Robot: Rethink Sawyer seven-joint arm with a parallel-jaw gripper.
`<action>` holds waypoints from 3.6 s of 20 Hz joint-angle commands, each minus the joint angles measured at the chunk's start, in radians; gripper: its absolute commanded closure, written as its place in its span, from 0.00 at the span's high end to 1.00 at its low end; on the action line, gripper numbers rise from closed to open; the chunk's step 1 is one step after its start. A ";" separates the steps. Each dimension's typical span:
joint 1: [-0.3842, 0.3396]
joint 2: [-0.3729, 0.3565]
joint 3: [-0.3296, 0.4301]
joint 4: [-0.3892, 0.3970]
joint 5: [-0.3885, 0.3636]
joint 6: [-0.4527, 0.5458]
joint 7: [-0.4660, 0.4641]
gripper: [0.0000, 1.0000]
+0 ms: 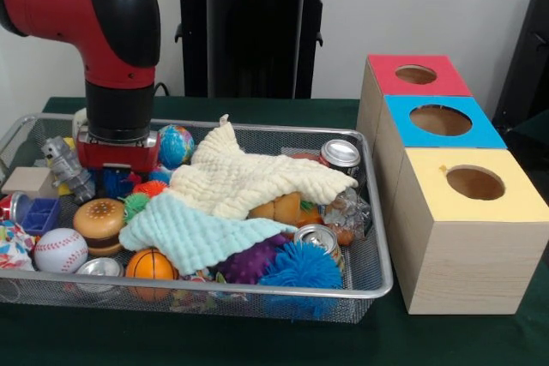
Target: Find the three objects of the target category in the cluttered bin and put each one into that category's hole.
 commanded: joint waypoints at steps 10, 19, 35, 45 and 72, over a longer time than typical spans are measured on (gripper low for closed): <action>-0.018 0.053 0.103 0.046 0.070 0.079 0.122 1.00; 0.002 -0.140 0.108 0.082 0.153 0.338 0.071 1.00; 0.102 -0.198 0.057 0.189 0.232 0.271 0.218 1.00; 0.194 -0.174 0.011 0.228 0.290 0.171 0.296 1.00; 0.387 -0.281 -0.068 0.313 0.474 0.211 0.387 1.00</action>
